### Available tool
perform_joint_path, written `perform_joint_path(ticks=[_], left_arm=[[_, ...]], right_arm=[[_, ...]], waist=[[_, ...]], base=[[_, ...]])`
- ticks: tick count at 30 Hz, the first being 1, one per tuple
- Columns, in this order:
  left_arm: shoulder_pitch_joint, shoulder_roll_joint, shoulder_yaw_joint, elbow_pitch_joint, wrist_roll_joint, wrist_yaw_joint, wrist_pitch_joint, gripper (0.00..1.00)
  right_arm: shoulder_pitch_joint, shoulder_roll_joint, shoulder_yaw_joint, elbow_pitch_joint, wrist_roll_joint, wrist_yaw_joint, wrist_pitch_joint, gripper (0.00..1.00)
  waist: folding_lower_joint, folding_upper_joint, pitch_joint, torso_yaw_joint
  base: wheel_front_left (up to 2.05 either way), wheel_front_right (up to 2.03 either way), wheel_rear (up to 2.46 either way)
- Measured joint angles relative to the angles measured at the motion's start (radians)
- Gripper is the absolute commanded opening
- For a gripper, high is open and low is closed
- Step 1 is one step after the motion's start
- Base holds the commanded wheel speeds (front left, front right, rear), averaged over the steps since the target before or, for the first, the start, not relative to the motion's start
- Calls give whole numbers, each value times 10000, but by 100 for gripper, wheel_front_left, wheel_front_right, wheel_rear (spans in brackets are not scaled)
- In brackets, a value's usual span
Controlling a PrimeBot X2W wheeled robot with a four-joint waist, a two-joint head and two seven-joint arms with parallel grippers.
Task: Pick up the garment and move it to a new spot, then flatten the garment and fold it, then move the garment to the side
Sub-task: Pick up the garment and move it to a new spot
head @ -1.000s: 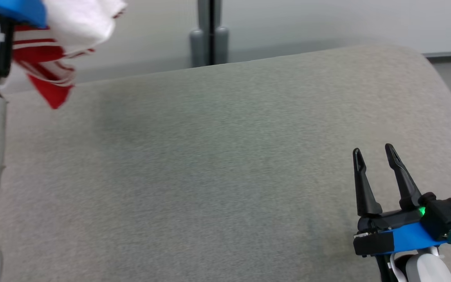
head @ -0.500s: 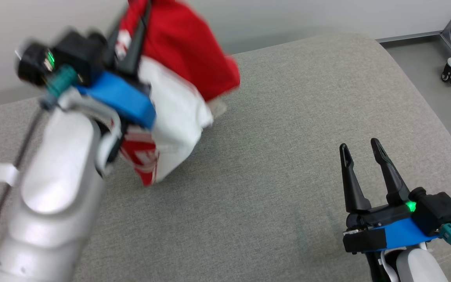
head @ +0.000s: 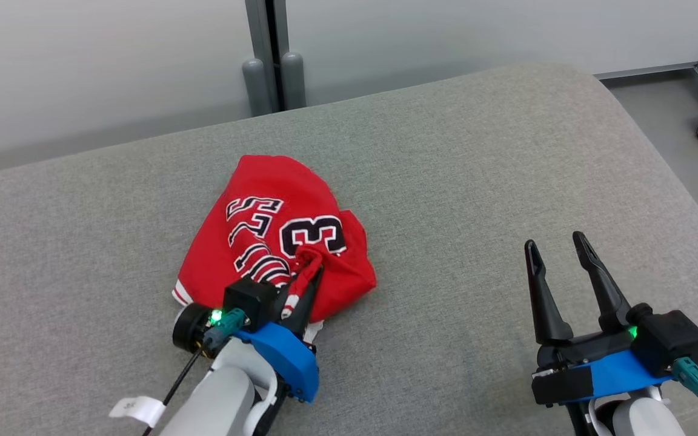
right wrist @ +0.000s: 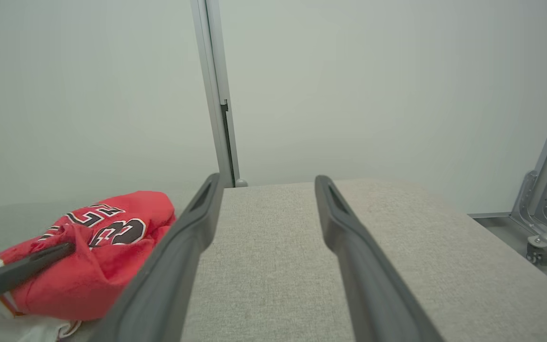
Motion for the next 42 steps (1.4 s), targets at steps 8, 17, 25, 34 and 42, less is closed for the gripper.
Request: perform_joint_path(ticks=[8, 17, 25, 34, 42], left_arm=[[76, -322, -261, 81, -48, 10, -719, 100], [669, 65, 1455, -2236, 815, 560, -759, 100], [2197, 293, 3601, -3979, 1670, 947, -761, 100], [3441, 217, 5087, -4431, 2497, 976, -761, 100], [3861, -119, 5626, -4441, 2867, 706, -761, 100]], right_arm=[[56, 4, -19, 50, -19, 0, -2, 100], [241, 2, -278, 75, -25, 0, 0, 100], [437, 6, -493, 75, -79, 0, 0, 100], [703, 8, -719, 159, -96, 0, 0, 100], [832, 6, -698, 290, -167, 0, 0, 100]], waist=[[0, 0, -86, 456], [0, 0, -311, 1204], [0, 0, -562, 1875], [-1, 0, -800, 2566], [0, 0, -922, 2754]], base=[[0, 0, 0], [0, 0, 0], [0, 0, 0], [0, 0, 0], [0, 0, 0]])
